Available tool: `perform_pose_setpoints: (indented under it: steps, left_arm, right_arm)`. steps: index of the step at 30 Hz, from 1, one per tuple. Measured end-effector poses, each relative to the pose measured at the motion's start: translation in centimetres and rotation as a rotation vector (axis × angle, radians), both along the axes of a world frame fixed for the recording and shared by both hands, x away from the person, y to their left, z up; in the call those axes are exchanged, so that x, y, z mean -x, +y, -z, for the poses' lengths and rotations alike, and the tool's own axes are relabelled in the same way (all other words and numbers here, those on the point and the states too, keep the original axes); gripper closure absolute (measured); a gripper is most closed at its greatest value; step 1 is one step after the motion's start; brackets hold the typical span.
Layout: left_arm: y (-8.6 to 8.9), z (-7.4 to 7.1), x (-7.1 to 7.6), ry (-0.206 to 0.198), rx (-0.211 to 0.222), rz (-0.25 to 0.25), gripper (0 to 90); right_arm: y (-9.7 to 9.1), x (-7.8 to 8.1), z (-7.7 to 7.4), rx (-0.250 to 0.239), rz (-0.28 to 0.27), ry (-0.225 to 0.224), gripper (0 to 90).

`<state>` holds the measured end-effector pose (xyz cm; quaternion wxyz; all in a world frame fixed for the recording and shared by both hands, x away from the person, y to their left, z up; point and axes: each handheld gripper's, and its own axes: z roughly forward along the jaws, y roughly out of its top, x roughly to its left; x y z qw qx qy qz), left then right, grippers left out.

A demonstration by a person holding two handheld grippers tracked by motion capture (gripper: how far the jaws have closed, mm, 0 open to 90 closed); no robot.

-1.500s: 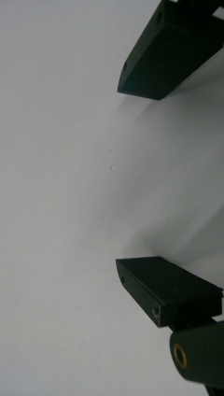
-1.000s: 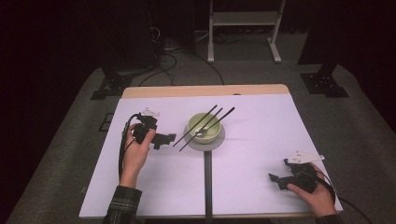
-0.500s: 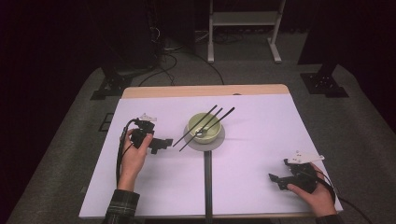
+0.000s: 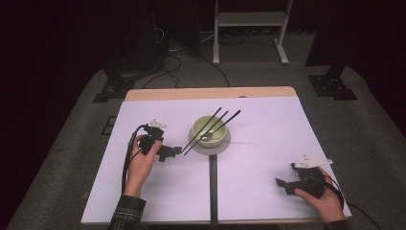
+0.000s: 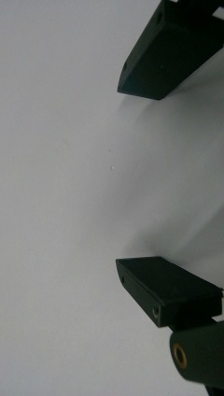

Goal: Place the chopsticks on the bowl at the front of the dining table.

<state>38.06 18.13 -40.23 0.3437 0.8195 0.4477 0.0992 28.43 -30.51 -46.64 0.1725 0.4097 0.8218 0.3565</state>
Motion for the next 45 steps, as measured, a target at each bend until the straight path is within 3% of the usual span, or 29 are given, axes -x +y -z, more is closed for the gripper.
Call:
perform_pose_setpoints:
  steps: [34, 45]
  left_arm:
    - [-3.5, 0.7, 0.7, 0.048, 0.011, 0.118, 8.0]
    - [-1.9, -1.8, -0.2, 0.002, 0.055, 0.082, 8.0]
  right_arm:
    - [0.0, 0.0, 0.0, 0.000, 0.000, 0.000, 12.1]
    - [0.0, 0.0, 0.0, 0.000, 0.000, 0.001, 12.1]
